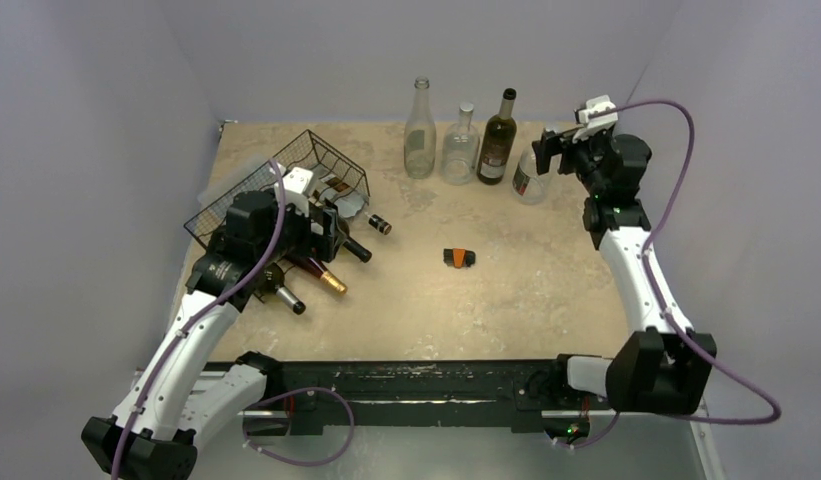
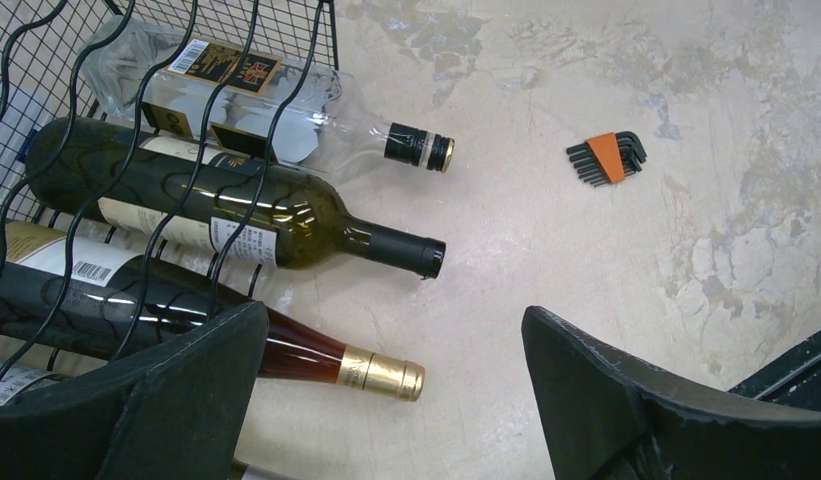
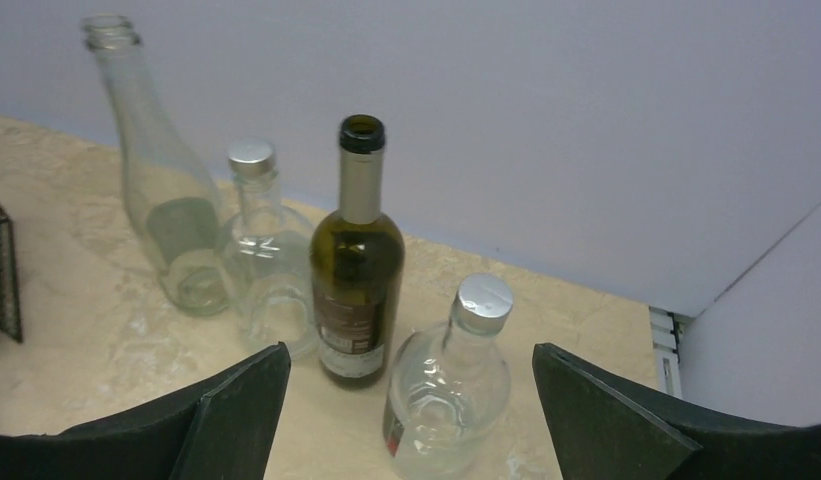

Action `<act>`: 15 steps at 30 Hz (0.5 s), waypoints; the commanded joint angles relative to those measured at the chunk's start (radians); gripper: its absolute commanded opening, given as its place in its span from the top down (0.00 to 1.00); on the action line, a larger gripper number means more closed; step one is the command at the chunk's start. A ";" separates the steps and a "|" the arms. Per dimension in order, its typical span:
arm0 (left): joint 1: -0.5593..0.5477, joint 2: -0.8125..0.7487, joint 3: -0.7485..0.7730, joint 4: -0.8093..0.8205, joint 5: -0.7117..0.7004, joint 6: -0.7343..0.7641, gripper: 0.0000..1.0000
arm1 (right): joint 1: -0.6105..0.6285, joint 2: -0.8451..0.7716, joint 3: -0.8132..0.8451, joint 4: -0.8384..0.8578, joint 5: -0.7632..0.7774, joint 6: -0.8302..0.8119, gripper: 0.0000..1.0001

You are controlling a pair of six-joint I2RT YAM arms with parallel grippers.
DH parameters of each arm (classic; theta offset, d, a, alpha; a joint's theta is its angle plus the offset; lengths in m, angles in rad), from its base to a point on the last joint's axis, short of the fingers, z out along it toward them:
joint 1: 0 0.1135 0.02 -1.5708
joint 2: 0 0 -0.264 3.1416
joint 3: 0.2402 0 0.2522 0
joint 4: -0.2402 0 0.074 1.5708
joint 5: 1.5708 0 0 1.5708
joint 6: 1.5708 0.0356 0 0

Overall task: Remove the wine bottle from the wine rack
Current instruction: Place the wine bottle at the center of the board.

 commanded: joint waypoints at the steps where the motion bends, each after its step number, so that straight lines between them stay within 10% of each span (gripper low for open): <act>1: 0.009 -0.026 0.000 0.038 0.005 -0.011 0.00 | -0.003 -0.169 -0.050 -0.087 -0.123 -0.038 0.04; 15: 0.009 -0.036 -0.001 0.007 0.058 -0.020 0.00 | -0.031 -0.552 -0.246 -0.329 -0.334 -0.155 0.01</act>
